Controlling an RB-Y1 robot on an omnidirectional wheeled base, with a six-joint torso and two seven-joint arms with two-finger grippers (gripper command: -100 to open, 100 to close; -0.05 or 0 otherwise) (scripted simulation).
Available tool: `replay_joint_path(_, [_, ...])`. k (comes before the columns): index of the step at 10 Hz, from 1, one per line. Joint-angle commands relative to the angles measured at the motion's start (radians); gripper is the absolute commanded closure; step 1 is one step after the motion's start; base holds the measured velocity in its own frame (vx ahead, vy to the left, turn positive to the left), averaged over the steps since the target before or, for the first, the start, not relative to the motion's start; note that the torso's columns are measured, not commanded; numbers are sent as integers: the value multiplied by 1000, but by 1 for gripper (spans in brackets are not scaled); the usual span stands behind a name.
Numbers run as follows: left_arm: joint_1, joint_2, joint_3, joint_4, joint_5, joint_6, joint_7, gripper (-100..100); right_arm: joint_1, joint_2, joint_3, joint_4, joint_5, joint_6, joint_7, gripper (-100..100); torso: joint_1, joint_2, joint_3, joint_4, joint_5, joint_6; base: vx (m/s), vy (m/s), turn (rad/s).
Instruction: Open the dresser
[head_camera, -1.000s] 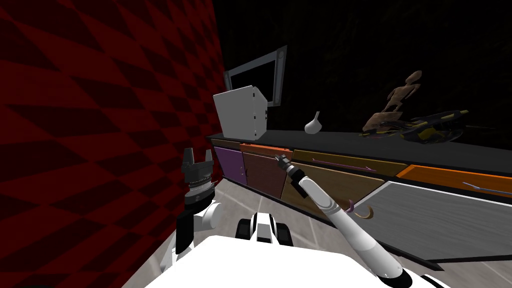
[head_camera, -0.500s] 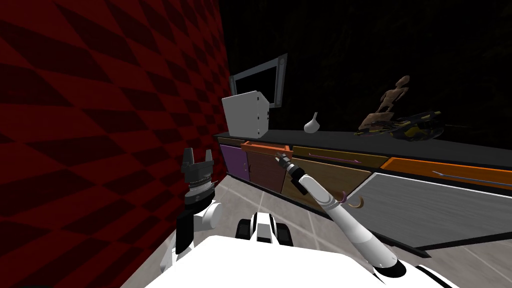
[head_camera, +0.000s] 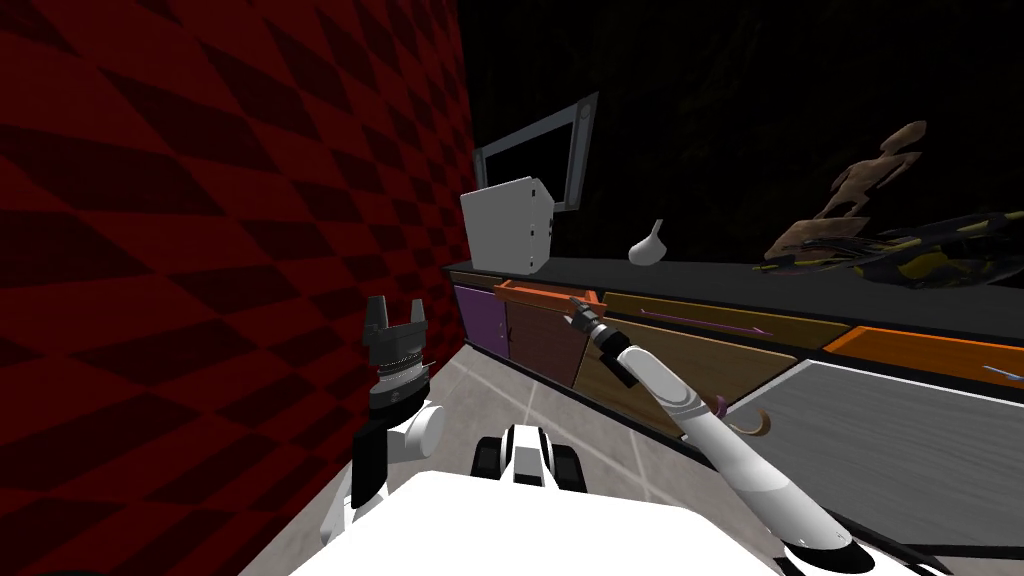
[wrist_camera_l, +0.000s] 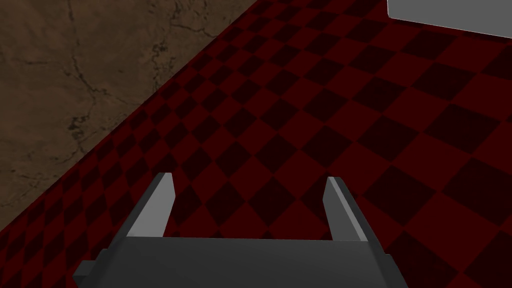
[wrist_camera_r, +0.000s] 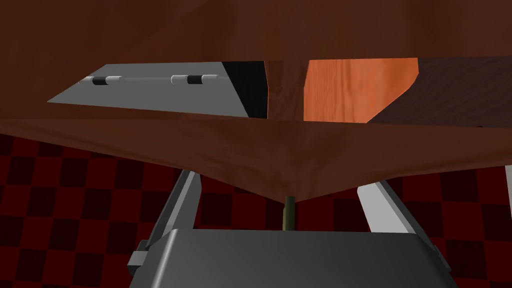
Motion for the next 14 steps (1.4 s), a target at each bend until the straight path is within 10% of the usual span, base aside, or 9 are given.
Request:
replay_joint_path(1, [0, 0, 0, 0, 0, 0, 0, 0, 15, -39, -53, -8, -16, -19, -20, -100, 0, 2, 1, 2, 0, 0, -38, 49, 53])
replay_joint_path(5, [0, 0, 0, 0, 0, 0, 0, 0, 41, -113, -142, -14, -81, -44, -26, -100, 1, 6, 4, 7, 2, 1, -22, 42, 121])
replay_joint_path(14, [0, 0, 0, 0, 0, 0, 0, 0, 49, -138, -171, -16, -103, -53, -28, -100, 6, 13, 8, 14, 7, -1, -9, 17, 25])
